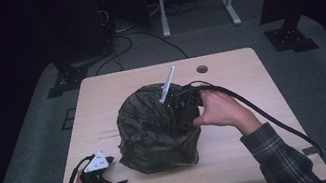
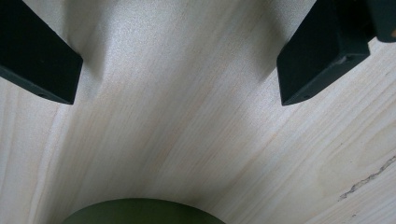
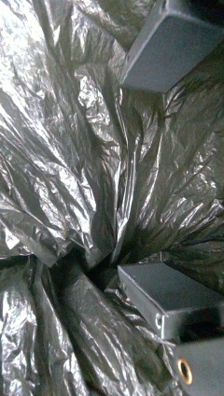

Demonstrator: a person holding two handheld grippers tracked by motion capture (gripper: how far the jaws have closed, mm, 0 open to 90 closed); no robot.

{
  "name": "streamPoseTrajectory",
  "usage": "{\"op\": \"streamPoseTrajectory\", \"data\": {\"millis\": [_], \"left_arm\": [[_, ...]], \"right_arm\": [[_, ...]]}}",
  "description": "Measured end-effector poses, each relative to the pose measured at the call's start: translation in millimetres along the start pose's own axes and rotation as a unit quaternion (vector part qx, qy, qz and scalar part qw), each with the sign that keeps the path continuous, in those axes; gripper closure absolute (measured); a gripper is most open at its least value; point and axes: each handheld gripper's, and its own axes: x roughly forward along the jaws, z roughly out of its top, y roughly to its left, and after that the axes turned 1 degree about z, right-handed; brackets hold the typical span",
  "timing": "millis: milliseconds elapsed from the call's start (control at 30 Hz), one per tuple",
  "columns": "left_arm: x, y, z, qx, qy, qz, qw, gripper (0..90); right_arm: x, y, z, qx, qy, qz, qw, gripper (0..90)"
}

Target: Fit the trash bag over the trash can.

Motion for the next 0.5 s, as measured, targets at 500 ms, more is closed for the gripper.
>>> {"op": "streamPoseTrajectory", "data": {"millis": [500], "left_arm": [[0.0,0.0,0.0,0.0,0.0,0.0,1.0,0.0]], "right_arm": [[-39.0,10.8,23.3,-0.028,-0.13,-0.005,0.9911,7.9]]}}
